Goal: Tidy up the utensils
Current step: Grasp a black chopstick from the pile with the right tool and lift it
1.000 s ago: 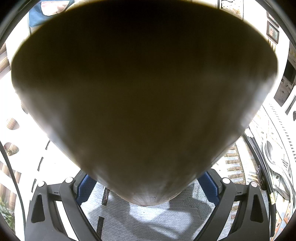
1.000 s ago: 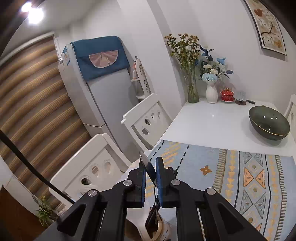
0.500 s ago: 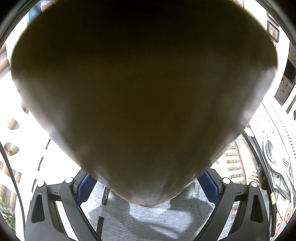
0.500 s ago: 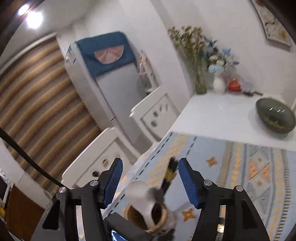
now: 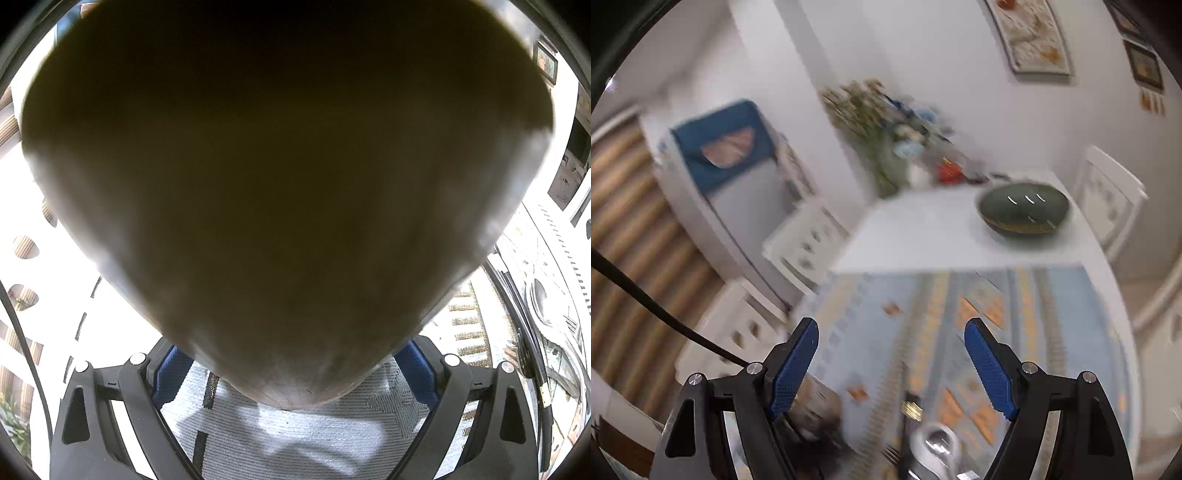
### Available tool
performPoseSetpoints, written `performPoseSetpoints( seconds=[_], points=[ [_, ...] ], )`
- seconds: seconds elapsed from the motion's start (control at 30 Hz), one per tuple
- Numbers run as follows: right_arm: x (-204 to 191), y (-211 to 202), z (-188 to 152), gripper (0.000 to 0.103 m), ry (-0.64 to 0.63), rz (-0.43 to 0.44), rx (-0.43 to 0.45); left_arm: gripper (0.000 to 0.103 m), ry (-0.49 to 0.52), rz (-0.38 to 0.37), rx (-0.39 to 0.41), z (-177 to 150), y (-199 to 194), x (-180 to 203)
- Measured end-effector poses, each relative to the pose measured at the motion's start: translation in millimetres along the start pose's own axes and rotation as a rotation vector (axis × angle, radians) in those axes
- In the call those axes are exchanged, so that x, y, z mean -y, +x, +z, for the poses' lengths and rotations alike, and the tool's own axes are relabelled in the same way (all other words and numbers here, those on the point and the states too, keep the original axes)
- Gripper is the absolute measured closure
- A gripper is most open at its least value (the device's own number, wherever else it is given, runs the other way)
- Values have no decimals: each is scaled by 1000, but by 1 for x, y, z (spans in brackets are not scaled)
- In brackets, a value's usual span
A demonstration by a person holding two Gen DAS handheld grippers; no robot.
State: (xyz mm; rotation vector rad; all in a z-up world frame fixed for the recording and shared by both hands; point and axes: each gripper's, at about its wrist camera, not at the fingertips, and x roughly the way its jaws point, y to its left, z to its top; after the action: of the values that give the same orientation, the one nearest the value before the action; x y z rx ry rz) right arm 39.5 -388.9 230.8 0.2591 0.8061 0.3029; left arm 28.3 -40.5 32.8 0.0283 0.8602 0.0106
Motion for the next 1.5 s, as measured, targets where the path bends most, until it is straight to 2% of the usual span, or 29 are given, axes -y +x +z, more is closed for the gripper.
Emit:
performPoseSetpoints(
  seconds=[0.1,0.2,0.27,0.3,0.37,0.47,0.53,0.73,0.8,0.87,1.0,1.23,1.5],
  points=[
    [17,18,-24,23,35,-42,-119,7,0,1,0,0,-2,-4],
    [22,35,-49,26,6,-93,-208,7,2,4,-1,5,-7,-2],
    [22,50,-64,45,-22,-104,-272,7,3,4,-1,6,-9,-7],
    [22,59,-72,46,-34,-119,-311,7,3,4,-1,6,-9,-6],
    [24,72,-81,55,-43,-135,-347,7,3,4,-1,6,-9,-6],
    [33,90,-88,59,-30,-160,-399,7,3,4,-1,6,-9,-6],
    [38,100,-88,64,-21,-148,-417,7,3,4,-1,5,-10,-9],
    [28,146,-77,68,-11,-103,-461,7,3,5,-1,6,-9,-4],
    [25,166,-76,70,-2,-116,-494,7,3,5,-2,6,-9,-4],
    [22,186,-78,78,7,-104,-530,7,3,5,-2,7,-10,-2],
    [19,211,-84,81,4,-131,-582,7,4,6,-2,7,-11,-4],
    [22,216,-89,81,13,-144,-605,7,4,6,-2,7,-10,-2],
    [12,228,-82,81,-45,-196,-657,7,4,7,-3,7,-12,-6]
  ],
)
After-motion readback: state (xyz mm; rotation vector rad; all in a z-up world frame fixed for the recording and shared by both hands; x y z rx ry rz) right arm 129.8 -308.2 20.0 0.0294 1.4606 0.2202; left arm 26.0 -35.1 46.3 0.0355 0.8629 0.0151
